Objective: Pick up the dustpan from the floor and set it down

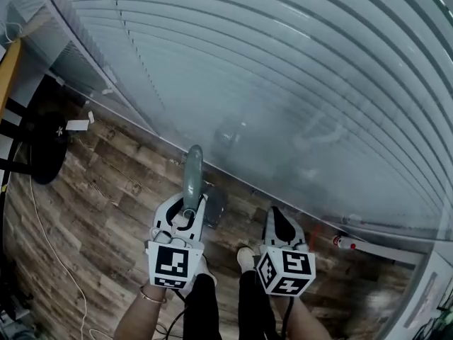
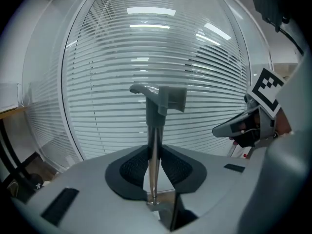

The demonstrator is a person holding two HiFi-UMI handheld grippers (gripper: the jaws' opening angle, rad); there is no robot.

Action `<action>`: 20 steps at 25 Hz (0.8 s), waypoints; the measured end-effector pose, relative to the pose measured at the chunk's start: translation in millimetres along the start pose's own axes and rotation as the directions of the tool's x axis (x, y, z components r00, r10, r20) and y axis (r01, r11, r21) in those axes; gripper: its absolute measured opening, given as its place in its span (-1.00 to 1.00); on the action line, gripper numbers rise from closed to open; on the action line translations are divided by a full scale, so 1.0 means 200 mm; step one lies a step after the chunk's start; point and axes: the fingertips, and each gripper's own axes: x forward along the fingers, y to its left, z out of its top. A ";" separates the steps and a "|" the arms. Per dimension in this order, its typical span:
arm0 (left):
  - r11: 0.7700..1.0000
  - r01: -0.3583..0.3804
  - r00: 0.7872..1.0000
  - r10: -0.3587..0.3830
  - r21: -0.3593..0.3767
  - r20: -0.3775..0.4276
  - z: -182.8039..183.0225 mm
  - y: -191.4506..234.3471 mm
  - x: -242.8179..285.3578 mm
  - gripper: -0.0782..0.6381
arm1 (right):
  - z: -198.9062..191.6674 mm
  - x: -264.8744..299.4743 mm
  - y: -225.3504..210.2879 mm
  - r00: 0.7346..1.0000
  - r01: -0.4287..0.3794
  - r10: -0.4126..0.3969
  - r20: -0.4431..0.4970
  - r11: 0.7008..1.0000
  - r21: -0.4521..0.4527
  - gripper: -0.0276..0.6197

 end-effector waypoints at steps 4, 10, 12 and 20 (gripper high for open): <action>1.000 -0.012 1.000 0.012 -0.018 -0.020 -0.06 0.01 0.04 -0.52 | -0.05 0.01 -0.02 1.000 0.000 0.000 -0.009 1.000 0.007 -0.82; 1.000 -0.018 1.000 0.017 -0.013 -0.025 -0.09 0.00 0.09 -0.52 | -0.08 0.04 -0.04 1.000 0.005 -0.004 -0.021 1.000 0.004 -0.82; 1.000 -0.018 1.000 0.018 -0.012 -0.026 -0.08 -0.01 0.12 -0.52 | -0.08 0.04 -0.06 1.000 0.007 -0.007 -0.023 1.000 0.007 -0.82; 1.000 -0.011 1.000 0.010 -0.013 -0.023 -0.08 -0.03 0.21 -0.52 | -0.11 0.05 -0.08 0.999 0.017 -0.016 -0.032 1.000 0.021 -0.82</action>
